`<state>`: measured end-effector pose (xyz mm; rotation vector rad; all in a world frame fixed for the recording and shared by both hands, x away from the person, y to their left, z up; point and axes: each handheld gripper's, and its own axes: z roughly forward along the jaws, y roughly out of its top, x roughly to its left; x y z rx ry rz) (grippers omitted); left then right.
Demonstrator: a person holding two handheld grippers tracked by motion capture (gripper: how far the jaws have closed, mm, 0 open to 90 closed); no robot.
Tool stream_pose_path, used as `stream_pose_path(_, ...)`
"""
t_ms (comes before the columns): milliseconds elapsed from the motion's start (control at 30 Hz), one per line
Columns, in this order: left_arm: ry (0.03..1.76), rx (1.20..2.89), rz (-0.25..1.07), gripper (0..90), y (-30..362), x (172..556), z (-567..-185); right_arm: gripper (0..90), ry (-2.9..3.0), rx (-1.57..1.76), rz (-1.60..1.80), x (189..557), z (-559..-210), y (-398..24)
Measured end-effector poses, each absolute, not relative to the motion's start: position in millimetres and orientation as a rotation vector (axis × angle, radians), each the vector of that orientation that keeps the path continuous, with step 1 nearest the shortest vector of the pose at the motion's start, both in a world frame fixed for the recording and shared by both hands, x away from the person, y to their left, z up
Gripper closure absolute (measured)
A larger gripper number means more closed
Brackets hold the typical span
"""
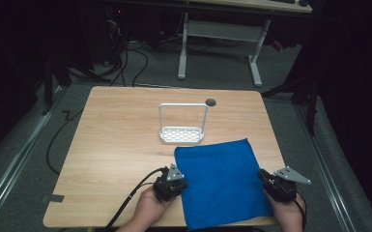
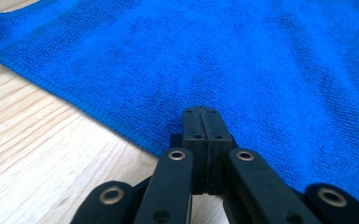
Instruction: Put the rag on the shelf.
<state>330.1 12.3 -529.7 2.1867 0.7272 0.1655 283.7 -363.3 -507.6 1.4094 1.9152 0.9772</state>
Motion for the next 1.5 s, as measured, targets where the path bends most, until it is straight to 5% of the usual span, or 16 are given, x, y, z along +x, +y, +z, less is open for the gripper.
stream_pose_path(300,0.761,2.174,0.156,90.0,35.0,333.0,-530.0,90.0,1.992,1.367,0.976,285.3,-508.4,-353.8)
stream_pose_path(633,0.83,2.167,0.143,90.0,68.0,335.3,-528.8,90.0,2.16,1.325,0.871,306.3,-525.7,-325.4)
stream_pose_path(1133,0.961,2.113,0.14,90.0,131.9,325.8,-529.4,90.0,2.334,1.161,0.95,285.8,-525.1,-271.5)
stream_pose_path(1500,0.959,2.111,0.132,87.4,137.5,311.4,-529.3,90.0,2.36,1.123,0.968,280.9,-525.5,-267.0)
